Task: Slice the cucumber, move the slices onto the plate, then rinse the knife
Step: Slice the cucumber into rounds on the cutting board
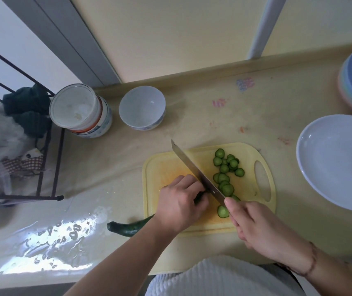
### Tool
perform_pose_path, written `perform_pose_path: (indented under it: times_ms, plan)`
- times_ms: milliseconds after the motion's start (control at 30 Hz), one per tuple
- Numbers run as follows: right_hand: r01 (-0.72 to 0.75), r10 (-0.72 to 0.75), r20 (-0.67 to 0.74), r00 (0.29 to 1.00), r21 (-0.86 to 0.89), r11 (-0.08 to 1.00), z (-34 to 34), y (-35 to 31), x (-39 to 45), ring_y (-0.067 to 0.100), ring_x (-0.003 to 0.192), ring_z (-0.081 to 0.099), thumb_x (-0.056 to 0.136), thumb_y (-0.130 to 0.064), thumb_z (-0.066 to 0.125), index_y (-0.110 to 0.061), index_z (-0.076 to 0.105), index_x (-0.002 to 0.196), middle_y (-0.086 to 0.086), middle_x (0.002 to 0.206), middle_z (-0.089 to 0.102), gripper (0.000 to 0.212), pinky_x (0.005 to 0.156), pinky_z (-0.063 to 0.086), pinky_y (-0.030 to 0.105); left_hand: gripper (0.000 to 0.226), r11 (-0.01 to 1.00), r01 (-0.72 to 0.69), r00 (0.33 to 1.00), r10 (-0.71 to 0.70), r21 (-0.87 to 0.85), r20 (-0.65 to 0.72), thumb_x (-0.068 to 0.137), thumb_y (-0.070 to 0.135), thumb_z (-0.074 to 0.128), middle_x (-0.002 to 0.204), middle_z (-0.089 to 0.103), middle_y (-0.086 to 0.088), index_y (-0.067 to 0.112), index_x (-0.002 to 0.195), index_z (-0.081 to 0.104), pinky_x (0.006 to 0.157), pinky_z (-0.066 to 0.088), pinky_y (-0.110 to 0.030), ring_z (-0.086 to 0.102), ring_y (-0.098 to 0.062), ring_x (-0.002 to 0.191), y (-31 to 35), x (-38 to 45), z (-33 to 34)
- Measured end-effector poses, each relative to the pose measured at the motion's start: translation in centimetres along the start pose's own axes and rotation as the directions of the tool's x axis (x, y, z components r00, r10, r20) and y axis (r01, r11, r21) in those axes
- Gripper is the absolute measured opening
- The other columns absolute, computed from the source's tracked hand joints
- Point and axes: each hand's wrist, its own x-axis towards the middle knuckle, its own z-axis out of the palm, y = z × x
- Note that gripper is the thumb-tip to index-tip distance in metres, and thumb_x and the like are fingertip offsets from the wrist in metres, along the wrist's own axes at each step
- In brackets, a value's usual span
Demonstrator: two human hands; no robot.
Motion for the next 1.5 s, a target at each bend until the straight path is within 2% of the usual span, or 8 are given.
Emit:
perform_pose_path:
  times_ms: [400, 600, 733, 867, 1000, 1133, 1267, 1500]
  plan:
    - [-0.010, 0.006, -0.054, 0.999, -0.082, 0.997, 1.3, -0.6, 2.2, 0.011, 0.039, 0.037, 0.079, -0.072, 0.016, -0.016, 0.035, 0.055, -0.002, 0.041, 0.037, 0.064, 0.053, 0.042, 0.038, 0.004, 0.999, -0.035, 0.999, 0.035, 0.002, -0.014, 0.079, 0.025, 0.070, 0.078, 0.062, 0.010, 0.022, 0.077, 0.070, 0.040, 0.040, -0.027, 0.055, -0.014, 0.067, 0.1, 0.1, 0.0]
    - [-0.002, -0.004, -0.065, 0.998, -0.097, 0.995, 1.4, -0.1, 3.0, 0.008, 0.038, 0.039, 0.087, -0.066, 0.018, -0.020, 0.048, 0.054, -0.002, 0.045, 0.042, 0.064, 0.051, 0.041, 0.036, 0.005, 0.999, -0.044, 0.999, 0.045, 0.008, -0.026, 0.079, 0.024, 0.073, 0.078, 0.063, 0.008, 0.020, 0.077, 0.070, 0.042, 0.042, -0.027, 0.058, -0.017, 0.066, 0.0, 0.2, 0.0]
    - [-0.033, 0.030, -0.061, 0.998, -0.044, 0.999, 0.1, 0.7, 3.4, 0.008, 0.035, 0.028, 0.084, -0.071, 0.019, -0.014, 0.040, 0.063, -0.005, 0.045, 0.030, 0.065, 0.045, 0.029, 0.028, 0.007, 0.998, -0.052, 0.998, 0.053, 0.022, -0.020, 0.080, 0.025, 0.073, 0.079, 0.063, 0.006, 0.019, 0.078, 0.071, 0.041, 0.045, -0.031, 0.059, -0.017, 0.067, 0.1, 0.1, -0.1]
    - [-0.140, 0.139, 0.019, 0.990, 0.171, 0.975, -1.3, 0.7, 3.3, 0.015, 0.037, 0.024, 0.088, -0.068, 0.028, -0.014, 0.041, 0.068, -0.003, 0.047, 0.028, 0.058, 0.039, 0.019, 0.022, 0.007, 0.998, -0.050, 0.999, 0.050, 0.036, -0.001, 0.082, 0.026, 0.073, 0.082, 0.064, 0.007, 0.020, 0.081, 0.071, 0.043, 0.047, -0.032, 0.059, -0.016, 0.069, 0.1, -0.1, -0.2]
    - [-0.056, 0.043, 0.075, 0.996, 0.182, 0.982, -2.4, 0.0, 2.4, 0.015, 0.039, 0.023, 0.090, -0.061, 0.034, -0.011, 0.040, 0.069, -0.003, 0.048, 0.028, 0.055, 0.038, 0.020, 0.024, 0.007, 0.992, -0.122, 0.992, 0.123, 0.037, -0.028, 0.082, 0.026, 0.074, 0.094, 0.069, 0.006, 0.019, 0.083, 0.073, 0.050, 0.049, -0.032, 0.062, -0.020, 0.076, 0.3, -0.2, -0.5]
    - [0.143, -0.178, -0.150, 0.973, -0.216, 0.966, -4.0, 0.6, 1.4, 0.009, 0.040, 0.037, 0.084, -0.068, 0.036, -0.015, 0.040, 0.061, -0.004, 0.045, 0.040, 0.058, 0.043, 0.033, 0.026, 0.007, 0.906, -0.396, 0.917, 0.397, 0.147, 0.021, 0.088, 0.021, 0.070, 0.092, 0.068, 0.000, 0.016, 0.084, 0.071, 0.075, 0.048, -0.038, 0.060, -0.029, 0.087, 1.4, -0.5, -0.5]
    - [0.103, -0.273, -0.197, 0.942, -0.601, 0.793, -4.7, 2.5, 1.8, 0.012, 0.046, 0.051, 0.081, -0.082, 0.009, -0.027, 0.035, 0.067, -0.003, 0.050, 0.048, 0.063, 0.043, 0.039, 0.029, 0.012, 0.800, -0.576, 0.812, 0.537, 0.170, 0.226, 0.089, 0.010, 0.067, 0.095, 0.066, -0.001, 0.018, 0.094, 0.074, 0.087, 0.045, -0.043, 0.060, -0.029, 0.088, 2.1, -1.2, 1.3]
    - [0.135, -0.314, -0.210, 0.926, -0.593, 0.794, -4.4, 4.1, 1.6, 0.010, 0.051, 0.053, 0.082, -0.081, 0.007, -0.029, 0.033, 0.067, -0.003, 0.055, 0.050, 0.060, 0.045, 0.038, 0.025, 0.013, 0.771, -0.623, 0.767, 0.570, 0.131, 0.294, 0.090, 0.013, 0.066, 0.099, 0.068, -0.001, 0.019, 0.097, 0.075, 0.083, 0.045, -0.040, 0.058, -0.027, 0.083, 1.4, -0.8, 2.2]
